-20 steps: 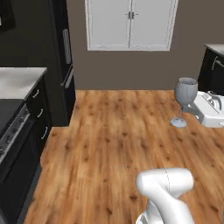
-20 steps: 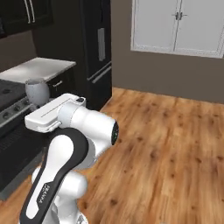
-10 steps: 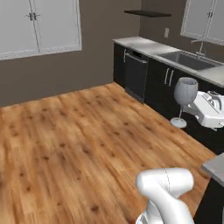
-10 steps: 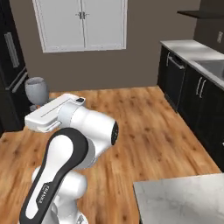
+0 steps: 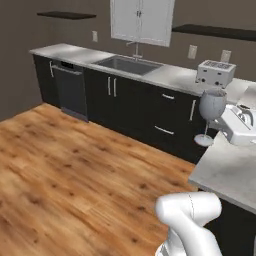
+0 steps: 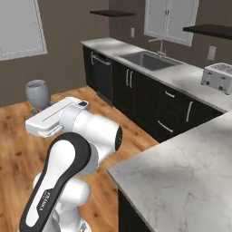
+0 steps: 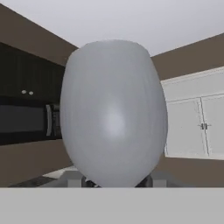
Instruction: Retrieve the wine glasses from the counter and place one next to each plate.
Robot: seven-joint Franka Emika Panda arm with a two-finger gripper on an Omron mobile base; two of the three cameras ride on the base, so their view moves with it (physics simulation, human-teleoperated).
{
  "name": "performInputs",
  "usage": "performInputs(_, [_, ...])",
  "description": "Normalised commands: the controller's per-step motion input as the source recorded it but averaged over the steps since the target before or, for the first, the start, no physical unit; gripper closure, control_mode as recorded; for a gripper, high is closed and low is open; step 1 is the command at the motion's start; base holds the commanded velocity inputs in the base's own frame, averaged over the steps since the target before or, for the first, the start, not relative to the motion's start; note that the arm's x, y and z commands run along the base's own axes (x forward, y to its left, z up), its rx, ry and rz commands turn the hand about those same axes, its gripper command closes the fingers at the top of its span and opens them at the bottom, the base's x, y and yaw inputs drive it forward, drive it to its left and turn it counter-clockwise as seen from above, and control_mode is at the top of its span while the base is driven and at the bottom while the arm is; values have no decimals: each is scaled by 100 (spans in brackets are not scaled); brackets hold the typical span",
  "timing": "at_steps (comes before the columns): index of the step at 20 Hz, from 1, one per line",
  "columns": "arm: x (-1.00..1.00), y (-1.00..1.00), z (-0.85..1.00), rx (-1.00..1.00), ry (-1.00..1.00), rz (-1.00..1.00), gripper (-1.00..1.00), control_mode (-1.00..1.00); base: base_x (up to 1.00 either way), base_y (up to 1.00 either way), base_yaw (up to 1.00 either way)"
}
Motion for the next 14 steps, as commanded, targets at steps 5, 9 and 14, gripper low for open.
performInputs(5, [0,0,0,0,0,0,100,100,-6,0,-62])
performInputs(9, [0,0,0,0,0,0,100,100,-90,-14,-38])
performInputs(14, [0,0,0,0,0,0,100,100,-96,-33,-33])
